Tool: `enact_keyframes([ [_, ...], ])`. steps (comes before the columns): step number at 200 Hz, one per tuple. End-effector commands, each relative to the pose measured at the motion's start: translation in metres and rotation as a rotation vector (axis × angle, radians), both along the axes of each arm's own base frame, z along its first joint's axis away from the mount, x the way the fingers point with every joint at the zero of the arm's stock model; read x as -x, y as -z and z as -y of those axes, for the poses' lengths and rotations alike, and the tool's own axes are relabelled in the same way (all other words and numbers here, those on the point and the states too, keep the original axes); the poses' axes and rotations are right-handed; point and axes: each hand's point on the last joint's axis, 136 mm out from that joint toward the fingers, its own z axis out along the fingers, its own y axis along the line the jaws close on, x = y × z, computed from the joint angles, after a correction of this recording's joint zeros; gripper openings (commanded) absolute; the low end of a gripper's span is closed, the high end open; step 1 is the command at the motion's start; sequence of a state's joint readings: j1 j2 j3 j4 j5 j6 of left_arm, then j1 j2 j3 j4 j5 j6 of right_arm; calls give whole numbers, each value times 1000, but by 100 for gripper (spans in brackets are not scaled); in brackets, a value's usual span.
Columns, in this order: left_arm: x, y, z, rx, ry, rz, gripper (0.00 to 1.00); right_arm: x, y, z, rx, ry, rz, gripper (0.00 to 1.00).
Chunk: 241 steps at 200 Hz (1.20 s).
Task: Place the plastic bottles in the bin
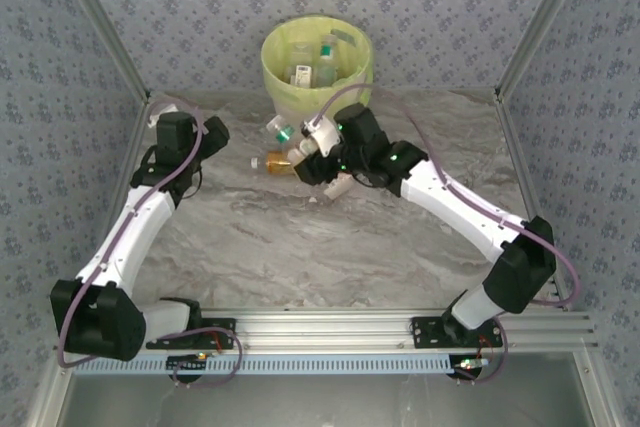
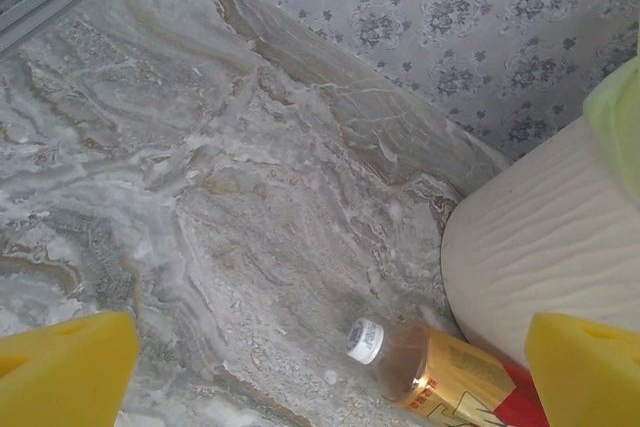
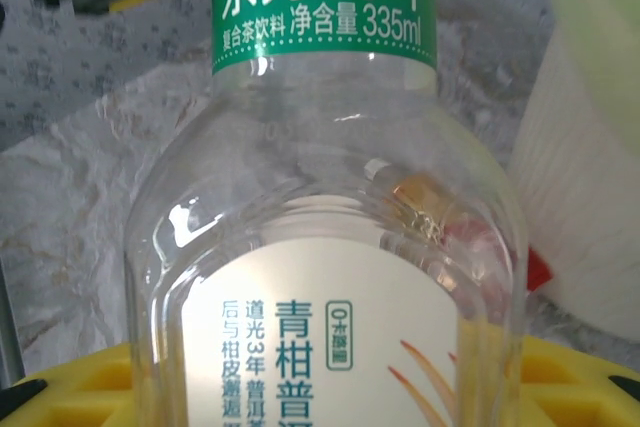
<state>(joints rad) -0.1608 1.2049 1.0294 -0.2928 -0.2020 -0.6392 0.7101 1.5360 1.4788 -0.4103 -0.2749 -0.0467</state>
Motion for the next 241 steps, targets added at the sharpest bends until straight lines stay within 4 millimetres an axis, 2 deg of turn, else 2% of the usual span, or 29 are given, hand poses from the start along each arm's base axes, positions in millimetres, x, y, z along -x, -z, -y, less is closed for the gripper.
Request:
enact_keyframes([
  [1, 9, -8, -7, 27, -24, 25, 99, -18, -42, 5, -47, 5, 72, 0],
  [33, 19, 1, -14, 40, -43, 9, 100, -61, -90, 27, -91, 117, 139, 0],
  [70, 30, 5, -21, 42, -61, 0, 99, -121, -130, 56, -141, 284, 205, 0],
  [87, 34, 5, -24, 45, -71, 3, 99, -152, -135, 67, -153, 361, 202, 0],
  [111, 38, 5, -27, 41, -76, 4, 100, -186, -144, 81, -200, 444, 178, 0],
  [119, 39, 4, -27, 40, -76, 6, 100, -197, -136, 84, -204, 467, 144, 2],
  [140, 39, 5, -27, 39, -72, 4, 100, -216, -129, 86, -227, 490, 129, 7],
  [151, 39, 5, -27, 40, -69, 2, 100, -224, -121, 88, -217, 515, 120, 14],
  [157, 39, 6, -27, 41, -68, 0, 99, -226, -116, 87, -211, 513, 111, 21],
  [179, 39, 6, -26, 43, -64, -2, 100, -230, -102, 86, -185, 530, 88, 56],
  [197, 37, 7, -24, 44, -54, -8, 100, -235, -99, 103, -146, 638, 102, 82],
  [205, 37, 9, -24, 46, -50, -13, 99, -234, -101, 108, -134, 660, 109, 85],
  [241, 32, 13, -19, 64, -31, -29, 100, -219, -121, 118, -111, 692, 157, 88],
])
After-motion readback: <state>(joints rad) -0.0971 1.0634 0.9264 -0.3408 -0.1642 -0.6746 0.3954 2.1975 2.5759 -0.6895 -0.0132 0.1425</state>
